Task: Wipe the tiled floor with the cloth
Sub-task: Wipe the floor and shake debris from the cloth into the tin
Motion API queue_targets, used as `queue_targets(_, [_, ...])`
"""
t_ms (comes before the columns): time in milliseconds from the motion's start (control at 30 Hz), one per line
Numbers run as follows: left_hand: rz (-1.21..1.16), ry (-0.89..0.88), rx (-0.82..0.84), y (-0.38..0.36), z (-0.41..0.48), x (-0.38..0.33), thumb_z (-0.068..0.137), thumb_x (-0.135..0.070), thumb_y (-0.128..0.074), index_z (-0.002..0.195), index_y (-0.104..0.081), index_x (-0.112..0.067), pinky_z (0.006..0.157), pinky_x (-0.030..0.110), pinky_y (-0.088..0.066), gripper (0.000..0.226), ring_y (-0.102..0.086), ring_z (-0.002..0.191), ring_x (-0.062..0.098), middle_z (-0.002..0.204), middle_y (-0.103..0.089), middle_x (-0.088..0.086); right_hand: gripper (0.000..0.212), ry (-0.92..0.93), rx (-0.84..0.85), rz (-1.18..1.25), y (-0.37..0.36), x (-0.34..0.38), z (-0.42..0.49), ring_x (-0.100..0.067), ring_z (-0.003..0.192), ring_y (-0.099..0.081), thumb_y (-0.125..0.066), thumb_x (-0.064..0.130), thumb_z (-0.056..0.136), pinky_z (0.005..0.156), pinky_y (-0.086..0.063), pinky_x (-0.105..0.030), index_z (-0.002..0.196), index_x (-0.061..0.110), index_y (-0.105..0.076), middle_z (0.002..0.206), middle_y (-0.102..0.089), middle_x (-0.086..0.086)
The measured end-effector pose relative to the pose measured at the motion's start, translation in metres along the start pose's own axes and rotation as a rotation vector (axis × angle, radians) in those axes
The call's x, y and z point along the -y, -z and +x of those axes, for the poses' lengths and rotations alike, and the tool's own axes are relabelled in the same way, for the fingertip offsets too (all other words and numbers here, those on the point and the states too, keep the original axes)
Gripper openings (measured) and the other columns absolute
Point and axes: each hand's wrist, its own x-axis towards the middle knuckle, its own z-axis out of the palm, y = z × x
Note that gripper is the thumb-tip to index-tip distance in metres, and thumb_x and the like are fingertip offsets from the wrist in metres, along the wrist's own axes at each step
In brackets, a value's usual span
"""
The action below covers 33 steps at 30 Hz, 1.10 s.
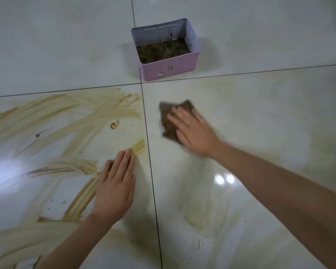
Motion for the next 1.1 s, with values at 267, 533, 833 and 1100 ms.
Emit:
queue_targets(267, [-0.020,-0.012,0.010,-0.002,-0.001,0.004,0.100,-0.027,-0.018,0.146,-0.034,-0.001,0.116,0.048,-0.022,0.055,-0.022,0.146,0.029,0.156,-0.027,0.013,0.054,0.199,0.009,0.038,-0.047,0.121,-0.134,-0.027,0.148,-0.019,-0.035,0.032,0.098,0.120,-0.010,-0.050,0.149,0.014,-0.036,0.156,-0.031,-0.011])
queue_targets(533, [-0.034,-0.017,-0.004,-0.004,-0.001,0.005,0.099,-0.026,-0.020,0.146,-0.035,-0.001,0.115,0.049,-0.022,0.055,-0.023,0.145,0.029,0.156,-0.028,0.014,0.046,0.172,-0.066,0.035,-0.012,0.011,-0.035,-0.031,0.141,-0.034,-0.037,0.023,0.100,0.116,-0.024,-0.054,0.142,0.008,-0.046,0.150,-0.038,-0.015])
queue_targets(833, [-0.034,0.013,0.027,-0.002,-0.001,0.000,0.100,-0.028,-0.018,0.146,-0.032,0.000,0.115,0.053,-0.025,0.056,-0.021,0.146,0.030,0.156,-0.025,0.013,0.053,0.178,-0.020,0.146,-0.048,0.116,-0.162,-0.026,0.147,-0.022,-0.037,0.030,0.097,0.118,-0.017,-0.050,0.147,0.013,-0.040,0.156,-0.032,-0.010])
queue_targets(1100, [0.010,0.039,0.060,0.007,0.002,-0.007,0.098,-0.031,-0.019,0.142,-0.040,0.004,0.112,0.056,-0.031,0.060,-0.030,0.142,0.034,0.151,-0.035,0.019,0.041,-0.226,-0.071,0.190,-0.001,-0.043,-0.078,-0.018,0.129,-0.051,-0.044,0.015,0.101,0.112,-0.036,-0.037,0.140,0.005,-0.049,0.143,-0.047,-0.018])
